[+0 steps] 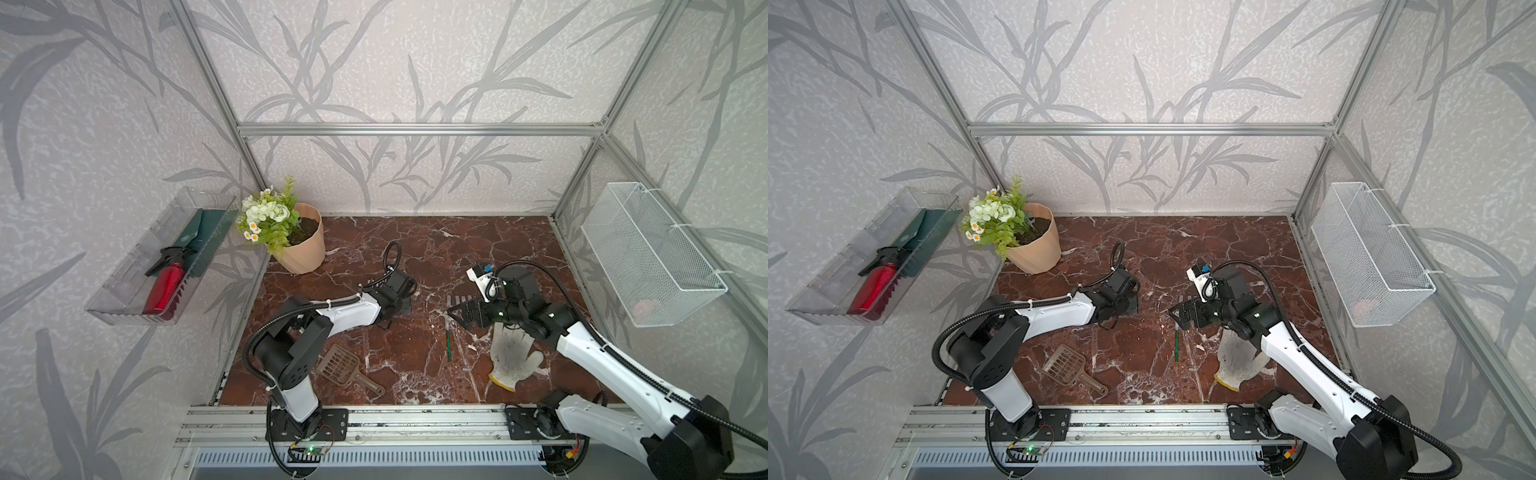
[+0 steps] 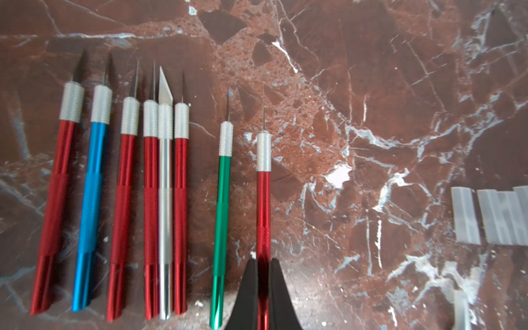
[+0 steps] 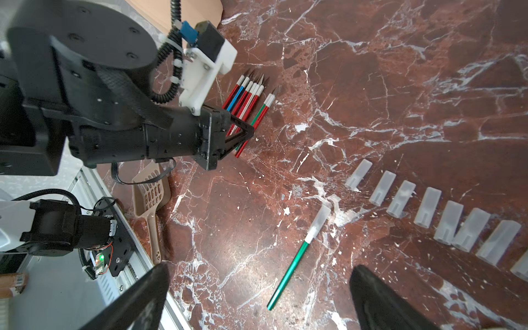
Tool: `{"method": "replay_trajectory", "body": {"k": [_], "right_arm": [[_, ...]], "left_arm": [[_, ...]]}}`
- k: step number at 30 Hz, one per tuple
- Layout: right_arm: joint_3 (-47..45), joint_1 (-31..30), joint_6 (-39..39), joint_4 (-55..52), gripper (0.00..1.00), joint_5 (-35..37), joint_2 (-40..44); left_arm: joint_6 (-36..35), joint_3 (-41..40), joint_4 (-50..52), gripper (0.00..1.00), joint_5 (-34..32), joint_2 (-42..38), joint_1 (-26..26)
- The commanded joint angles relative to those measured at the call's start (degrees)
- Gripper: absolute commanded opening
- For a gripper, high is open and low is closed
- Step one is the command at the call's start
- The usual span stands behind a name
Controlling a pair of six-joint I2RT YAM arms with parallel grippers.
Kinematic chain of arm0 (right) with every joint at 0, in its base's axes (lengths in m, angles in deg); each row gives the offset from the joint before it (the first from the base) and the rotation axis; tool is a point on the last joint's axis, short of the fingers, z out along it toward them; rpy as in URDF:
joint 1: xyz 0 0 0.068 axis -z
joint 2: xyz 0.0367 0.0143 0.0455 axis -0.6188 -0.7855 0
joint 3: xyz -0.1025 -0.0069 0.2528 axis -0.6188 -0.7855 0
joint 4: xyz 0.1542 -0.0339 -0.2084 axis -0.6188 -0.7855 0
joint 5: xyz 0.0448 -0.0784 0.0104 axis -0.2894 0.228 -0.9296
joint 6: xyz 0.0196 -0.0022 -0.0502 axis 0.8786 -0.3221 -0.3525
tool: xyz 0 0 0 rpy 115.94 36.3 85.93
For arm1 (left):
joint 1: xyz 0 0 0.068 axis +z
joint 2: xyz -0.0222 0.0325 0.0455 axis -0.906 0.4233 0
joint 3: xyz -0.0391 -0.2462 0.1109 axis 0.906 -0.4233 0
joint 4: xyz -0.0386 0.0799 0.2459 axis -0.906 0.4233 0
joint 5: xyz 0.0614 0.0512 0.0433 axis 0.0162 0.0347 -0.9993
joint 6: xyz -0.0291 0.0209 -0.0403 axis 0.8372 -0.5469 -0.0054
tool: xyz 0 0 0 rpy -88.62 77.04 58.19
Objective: Remove protective caps from carving knives
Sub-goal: Place the carving knife at the center of the board.
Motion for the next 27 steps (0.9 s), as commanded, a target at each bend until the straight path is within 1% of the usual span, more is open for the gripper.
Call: {"method": "replay_trajectory", "body": {"k": [1, 6, 19, 27], "right_arm": [[-1.5, -0.2, 0.8, 3.5, 0.99, -1.6, 1.9], [-2.0, -0.2, 2.5, 5.7, 0.99, -3.5, 1.4], [-1.7, -0.2, 2.2, 4.4, 0.99, -2.6, 1.2], [-1.9, -0.2, 2.6, 4.7, 0.99, -2.9, 1.2]], "left_arm": [[-0.8, 2.6, 3.1, 0.07, -0.7, 1.6, 0.4], [-1.8, 3.8, 3.4, 0.07, -1.2, 3.3, 0.5], [-1.9, 4.7, 4.9, 0.09, -2.1, 5.4, 0.6], [-1.8, 4.8, 5.2, 0.14, -2.1, 5.6, 0.5]]}}
